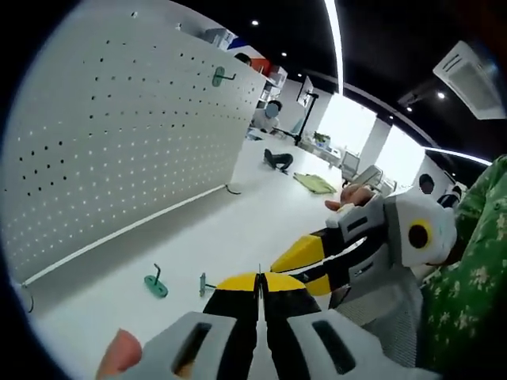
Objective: Insert the hook assembly into the mounting plate slot until the hook locks in place.
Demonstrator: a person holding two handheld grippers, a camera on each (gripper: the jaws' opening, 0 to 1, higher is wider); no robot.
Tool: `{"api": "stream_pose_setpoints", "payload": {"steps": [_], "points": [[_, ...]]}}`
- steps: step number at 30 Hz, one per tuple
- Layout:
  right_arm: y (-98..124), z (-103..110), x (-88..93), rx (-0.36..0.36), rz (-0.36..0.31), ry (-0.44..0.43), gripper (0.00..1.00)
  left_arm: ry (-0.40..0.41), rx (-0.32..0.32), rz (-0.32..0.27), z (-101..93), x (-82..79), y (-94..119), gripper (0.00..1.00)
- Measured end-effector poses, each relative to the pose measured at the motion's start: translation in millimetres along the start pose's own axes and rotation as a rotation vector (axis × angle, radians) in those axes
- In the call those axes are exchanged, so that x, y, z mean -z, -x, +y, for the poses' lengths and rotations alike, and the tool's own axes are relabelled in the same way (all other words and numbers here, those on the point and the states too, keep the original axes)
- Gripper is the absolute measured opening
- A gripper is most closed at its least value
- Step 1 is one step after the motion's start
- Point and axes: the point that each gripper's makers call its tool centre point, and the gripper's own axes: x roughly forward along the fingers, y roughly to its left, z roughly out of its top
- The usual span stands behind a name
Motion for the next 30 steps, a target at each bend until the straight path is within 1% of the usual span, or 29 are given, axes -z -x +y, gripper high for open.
{"api": "stream_pose_setpoints", "payload": {"steps": [4,16,26,30], "points": [[0.0,-0.2,-0.7,0.002,0.001,0.003,0.07,0.026,0.017,0.001,-3.1,0.7,-0.3,0.01],[1.7,-1.0,0.8,0.007,0.002,-0.027,0.03,0.054,0.04,0.005,-7.8,1.2,-0.4,0.01],[2.3,-1.3,1.1,0.011,0.0,-0.053,0.01,0.05,0.041,0.01,-8.6,1.5,-0.3,0.02],[2.8,-3.2,0.9,0.018,-0.001,-0.069,0.01,0.031,0.037,-0.004,-9.0,-0.5,-0.7,0.02]]}}
